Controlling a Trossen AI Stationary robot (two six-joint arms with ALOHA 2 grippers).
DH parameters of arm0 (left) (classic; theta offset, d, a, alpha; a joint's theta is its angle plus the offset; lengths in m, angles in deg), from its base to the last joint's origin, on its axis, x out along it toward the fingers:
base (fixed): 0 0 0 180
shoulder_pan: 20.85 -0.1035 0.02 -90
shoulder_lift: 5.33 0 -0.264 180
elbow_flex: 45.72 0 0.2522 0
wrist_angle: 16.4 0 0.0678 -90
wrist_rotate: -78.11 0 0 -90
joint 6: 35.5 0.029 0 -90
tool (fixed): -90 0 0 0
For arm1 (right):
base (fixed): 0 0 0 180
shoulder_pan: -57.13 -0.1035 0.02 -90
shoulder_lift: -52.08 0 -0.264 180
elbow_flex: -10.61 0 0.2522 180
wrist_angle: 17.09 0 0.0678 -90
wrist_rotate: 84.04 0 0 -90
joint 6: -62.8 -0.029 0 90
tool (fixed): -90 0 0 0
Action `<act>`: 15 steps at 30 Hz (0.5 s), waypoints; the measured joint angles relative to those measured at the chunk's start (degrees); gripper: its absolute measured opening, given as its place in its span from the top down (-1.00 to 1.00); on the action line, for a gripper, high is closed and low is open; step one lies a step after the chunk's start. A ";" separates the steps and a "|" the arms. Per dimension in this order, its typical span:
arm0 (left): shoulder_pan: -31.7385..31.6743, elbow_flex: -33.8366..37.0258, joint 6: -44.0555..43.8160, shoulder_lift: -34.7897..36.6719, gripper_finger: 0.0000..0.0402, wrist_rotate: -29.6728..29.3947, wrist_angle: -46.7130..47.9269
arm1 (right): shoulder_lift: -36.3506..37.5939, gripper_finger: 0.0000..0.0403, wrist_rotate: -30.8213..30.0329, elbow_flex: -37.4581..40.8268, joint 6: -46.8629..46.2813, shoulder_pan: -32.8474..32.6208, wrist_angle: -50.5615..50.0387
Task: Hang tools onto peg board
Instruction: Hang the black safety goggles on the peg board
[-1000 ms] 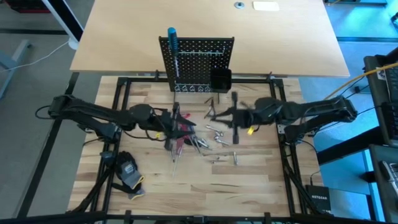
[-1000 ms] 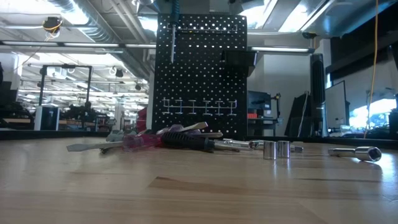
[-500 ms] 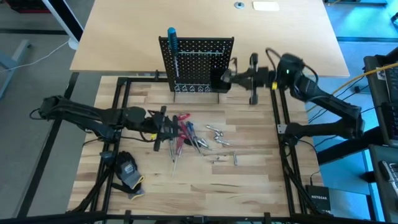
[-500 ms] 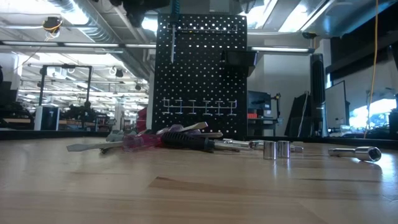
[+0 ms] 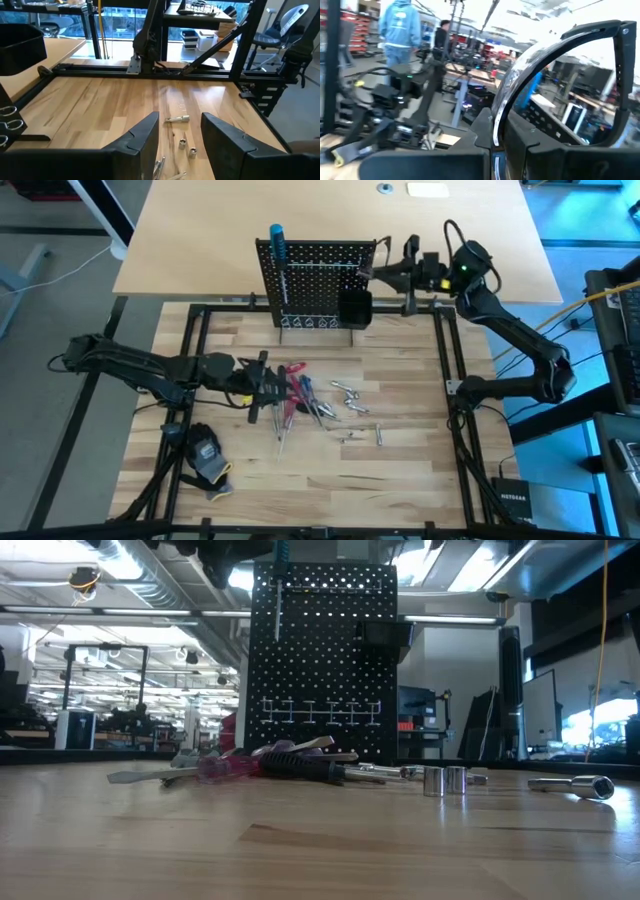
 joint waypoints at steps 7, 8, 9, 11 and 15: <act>0.00 0.00 -0.39 0.00 0.32 0.02 0.32 | -2.04 0.88 -4.09 0.02 -3.63 0.43 6.63; 0.00 0.00 -0.42 0.00 0.32 0.02 0.25 | -2.04 0.88 -4.87 0.02 -3.73 0.43 7.07; 0.00 0.00 -0.44 0.00 0.32 0.02 0.28 | -2.04 0.88 -5.44 0.02 -3.80 0.40 7.41; 0.00 0.00 -0.44 -0.02 0.32 0.02 0.35 | -2.04 0.87 -6.66 0.02 -4.43 0.37 7.50; 0.00 0.00 -0.46 -0.02 0.32 0.02 0.28 | -2.49 0.87 -7.70 0.00 -5.24 1.05 6.02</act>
